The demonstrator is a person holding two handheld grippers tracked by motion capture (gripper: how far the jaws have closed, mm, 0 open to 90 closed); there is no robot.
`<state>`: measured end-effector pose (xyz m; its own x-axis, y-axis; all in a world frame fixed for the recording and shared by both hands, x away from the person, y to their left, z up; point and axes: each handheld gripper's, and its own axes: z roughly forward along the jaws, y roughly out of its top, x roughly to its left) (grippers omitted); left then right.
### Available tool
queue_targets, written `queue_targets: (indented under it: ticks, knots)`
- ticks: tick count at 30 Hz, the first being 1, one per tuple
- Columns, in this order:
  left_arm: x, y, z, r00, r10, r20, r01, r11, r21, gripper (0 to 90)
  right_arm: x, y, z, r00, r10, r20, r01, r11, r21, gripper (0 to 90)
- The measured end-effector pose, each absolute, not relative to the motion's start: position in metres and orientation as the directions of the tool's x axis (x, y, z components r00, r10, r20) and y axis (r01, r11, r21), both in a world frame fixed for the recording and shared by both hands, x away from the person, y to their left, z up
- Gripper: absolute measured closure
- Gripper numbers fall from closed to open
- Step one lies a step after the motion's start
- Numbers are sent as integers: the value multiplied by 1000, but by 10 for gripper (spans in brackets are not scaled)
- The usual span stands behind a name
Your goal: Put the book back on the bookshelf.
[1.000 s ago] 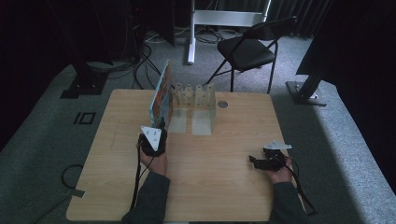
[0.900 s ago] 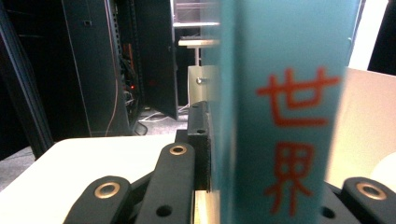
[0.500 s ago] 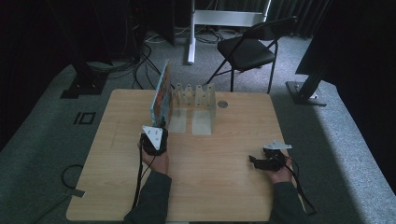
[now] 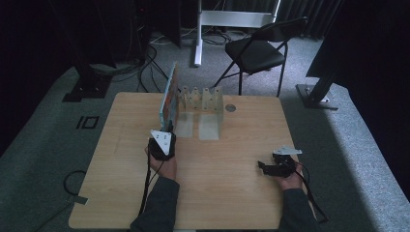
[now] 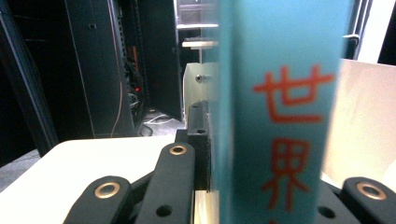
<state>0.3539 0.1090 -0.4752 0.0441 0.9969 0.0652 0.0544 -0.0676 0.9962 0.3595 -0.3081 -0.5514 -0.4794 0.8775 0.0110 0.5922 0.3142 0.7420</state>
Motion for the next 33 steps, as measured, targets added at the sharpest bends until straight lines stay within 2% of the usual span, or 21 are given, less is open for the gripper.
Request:
queue_targets:
  ticks: [17, 33]
  knots:
    - [358, 108, -477, 37, 998, 50, 49, -51, 997, 808, 360, -308, -551, -481, 877, 9, 590, 316, 743, 207]
    - [359, 105, -484, 38, 997, 71, 52, -73, 996, 807, 360, -308, -551, -481, 877, 9, 591, 316, 742, 207]
